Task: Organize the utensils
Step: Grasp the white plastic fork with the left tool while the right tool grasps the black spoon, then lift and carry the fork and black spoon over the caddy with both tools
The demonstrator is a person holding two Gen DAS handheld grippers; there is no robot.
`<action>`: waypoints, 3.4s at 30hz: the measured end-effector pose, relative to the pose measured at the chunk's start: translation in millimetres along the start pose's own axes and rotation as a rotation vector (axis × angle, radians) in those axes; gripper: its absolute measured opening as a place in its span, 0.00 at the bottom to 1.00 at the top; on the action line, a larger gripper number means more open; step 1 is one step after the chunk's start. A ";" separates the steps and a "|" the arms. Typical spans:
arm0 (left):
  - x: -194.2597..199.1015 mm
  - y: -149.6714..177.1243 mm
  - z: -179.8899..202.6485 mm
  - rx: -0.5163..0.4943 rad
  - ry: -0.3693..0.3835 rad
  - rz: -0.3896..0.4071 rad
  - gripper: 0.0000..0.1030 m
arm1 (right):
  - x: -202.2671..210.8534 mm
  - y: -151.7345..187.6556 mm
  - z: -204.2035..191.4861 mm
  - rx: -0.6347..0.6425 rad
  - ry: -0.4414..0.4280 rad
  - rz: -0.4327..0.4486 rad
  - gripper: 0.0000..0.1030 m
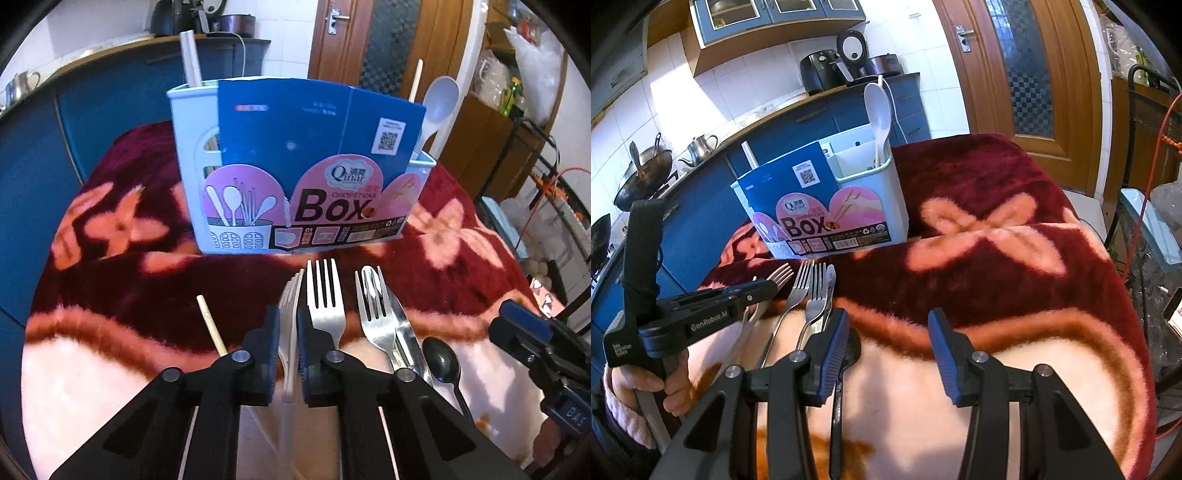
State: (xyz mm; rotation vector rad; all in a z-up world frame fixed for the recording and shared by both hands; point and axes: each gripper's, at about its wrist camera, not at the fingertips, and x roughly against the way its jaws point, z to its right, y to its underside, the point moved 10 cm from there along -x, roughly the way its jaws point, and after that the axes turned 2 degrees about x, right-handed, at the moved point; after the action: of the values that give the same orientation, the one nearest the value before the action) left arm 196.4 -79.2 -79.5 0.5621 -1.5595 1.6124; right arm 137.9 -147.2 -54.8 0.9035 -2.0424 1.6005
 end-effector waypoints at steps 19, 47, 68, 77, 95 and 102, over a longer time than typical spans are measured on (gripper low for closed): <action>46.9 -5.6 -27.3 0.179 0.170 0.136 0.04 | -23.6 22.6 -24.8 0.039 -0.088 -0.208 0.38; 89.0 -12.5 -45.6 0.225 0.228 0.265 0.04 | -14.1 -5.2 -45.4 0.066 -0.163 -0.134 0.05; 128.9 -86.2 -36.9 0.182 0.182 0.465 0.04 | 11.7 -45.0 -39.4 -0.006 -0.230 0.131 0.05; 155.0 -140.3 -44.8 0.203 0.166 0.591 0.04 | 8.3 -46.7 -29.7 -0.022 -0.227 0.144 0.05; 131.0 -189.5 -49.8 0.225 0.166 0.724 0.03 | 7.3 -62.7 -20.2 0.018 -0.181 0.181 0.05; 97.5 -177.4 -54.3 0.228 0.154 0.684 0.03 | 6.7 -85.5 -24.4 0.069 -0.149 0.215 0.05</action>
State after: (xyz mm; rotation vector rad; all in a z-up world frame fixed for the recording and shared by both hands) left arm 291.8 -18.7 97.0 -0.0058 -1.5475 2.2990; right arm 190.5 -137.3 16.6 0.8747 -2.2654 1.7724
